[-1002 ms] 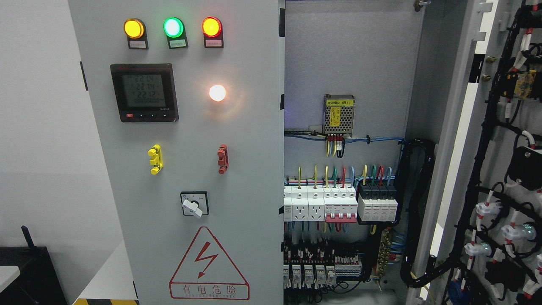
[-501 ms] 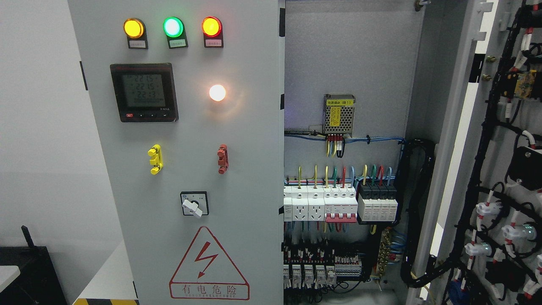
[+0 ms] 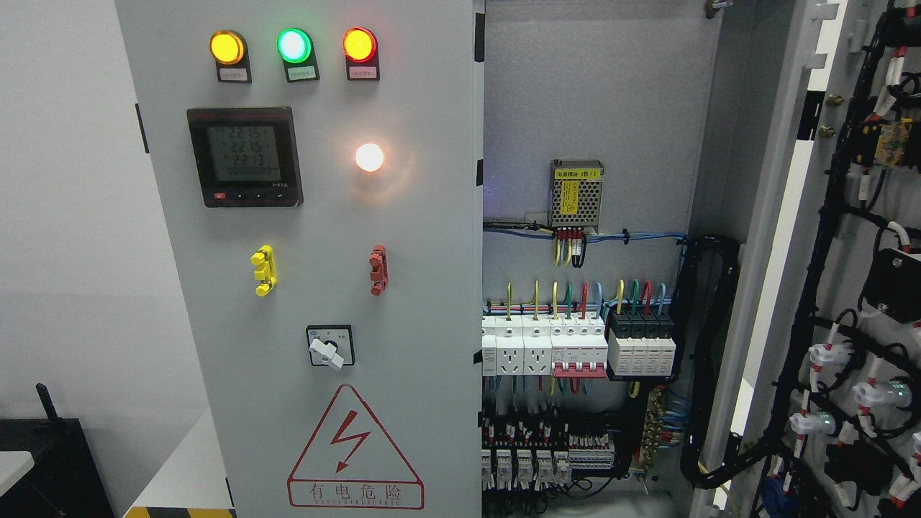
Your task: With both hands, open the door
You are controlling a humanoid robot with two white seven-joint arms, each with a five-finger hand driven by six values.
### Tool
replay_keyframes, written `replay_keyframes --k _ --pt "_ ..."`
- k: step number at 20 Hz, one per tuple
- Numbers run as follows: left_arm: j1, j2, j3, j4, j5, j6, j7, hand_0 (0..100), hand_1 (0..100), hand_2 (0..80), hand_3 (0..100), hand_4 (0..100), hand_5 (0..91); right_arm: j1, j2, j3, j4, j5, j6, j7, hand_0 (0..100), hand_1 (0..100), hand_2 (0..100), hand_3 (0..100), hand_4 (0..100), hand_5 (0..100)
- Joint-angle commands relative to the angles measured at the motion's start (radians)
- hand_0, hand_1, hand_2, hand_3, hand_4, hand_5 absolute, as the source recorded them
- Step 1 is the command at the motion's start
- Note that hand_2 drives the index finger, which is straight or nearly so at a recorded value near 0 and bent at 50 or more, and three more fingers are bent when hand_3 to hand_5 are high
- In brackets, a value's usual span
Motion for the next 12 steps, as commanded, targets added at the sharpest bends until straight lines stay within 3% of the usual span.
replay_keyframes --k 1,9,12 --pt "0.011 0.0 -0.001 0.016 0.0 0.0 0.0 0 0 0.0 0 0 0.0 -0.124 0.062 0.004 0.004 -0.023 0.054 0.004 38 0 0 0 0 0" --pt "0.011 0.0 -0.001 0.016 0.0 0.0 0.0 0 0 0.0 0 0 0.0 -0.253 0.099 0.004 0.009 -0.041 0.17 0.008 38 0 0 0 0 0" --pt "0.011 0.0 -0.001 0.016 0.0 0.0 0.0 0 0 0.0 0 0 0.0 -0.283 0.099 0.004 0.009 -0.055 0.181 0.009 38 0 0 0 0 0"
